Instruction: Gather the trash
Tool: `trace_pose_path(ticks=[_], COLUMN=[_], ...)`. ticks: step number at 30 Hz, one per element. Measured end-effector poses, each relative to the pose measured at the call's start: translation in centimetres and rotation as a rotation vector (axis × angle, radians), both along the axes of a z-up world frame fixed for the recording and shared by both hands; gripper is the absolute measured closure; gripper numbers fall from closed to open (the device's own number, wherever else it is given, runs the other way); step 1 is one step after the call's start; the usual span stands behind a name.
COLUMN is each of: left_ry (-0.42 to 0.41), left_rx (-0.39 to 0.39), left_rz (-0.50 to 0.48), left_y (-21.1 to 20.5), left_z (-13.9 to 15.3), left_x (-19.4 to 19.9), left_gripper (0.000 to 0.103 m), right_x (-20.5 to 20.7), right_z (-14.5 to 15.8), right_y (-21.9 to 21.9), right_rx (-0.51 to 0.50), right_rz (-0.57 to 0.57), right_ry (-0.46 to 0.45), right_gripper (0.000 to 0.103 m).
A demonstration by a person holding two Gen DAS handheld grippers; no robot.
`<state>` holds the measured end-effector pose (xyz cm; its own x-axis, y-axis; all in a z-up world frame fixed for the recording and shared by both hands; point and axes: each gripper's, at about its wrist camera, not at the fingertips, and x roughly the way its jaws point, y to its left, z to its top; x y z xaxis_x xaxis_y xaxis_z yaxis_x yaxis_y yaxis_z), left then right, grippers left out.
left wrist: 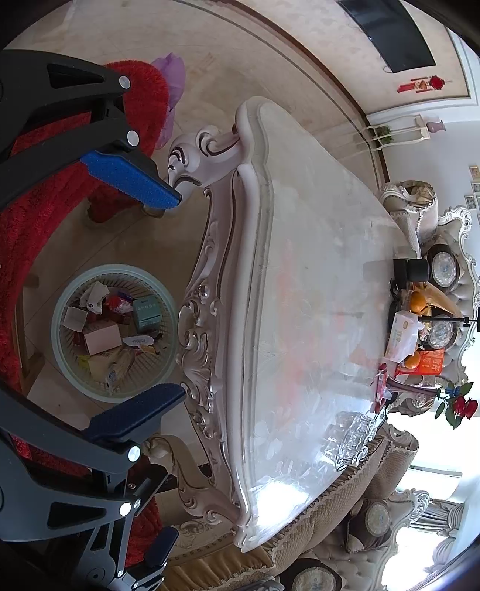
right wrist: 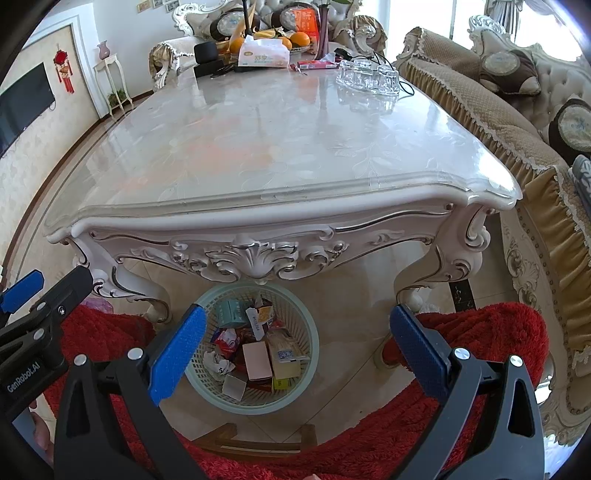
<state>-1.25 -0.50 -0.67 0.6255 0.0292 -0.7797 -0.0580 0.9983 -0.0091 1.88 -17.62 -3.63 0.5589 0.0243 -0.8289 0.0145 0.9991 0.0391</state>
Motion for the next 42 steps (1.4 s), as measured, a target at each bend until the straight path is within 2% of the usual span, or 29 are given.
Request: trace_pose_path(ticks=[19, 33, 42], left_ry=[-0.027, -0.018, 0.0], left_rx=[-0.006, -0.007, -0.035], left_rz=[-0.022, -0.004, -0.006], left_y=[-0.34, 0.16, 0.51], left_z=[0.47, 0.09, -0.27], left_x=[-0.08, -0.1, 0.05], left_gripper=[0.01, 0.01, 0.01], right_x=[-0.01, 0.11, 0.09], right_z=[-0.08, -0.28, -0.33], right_y=[0.28, 0.48, 0.48], right_rx=[0.001, 0.005, 0.004], right_rz=[0.002, 0.002, 0.004], right_ry=[-0.004, 0.003, 0.002], right_gripper=[0.007, 0.007, 0.007])
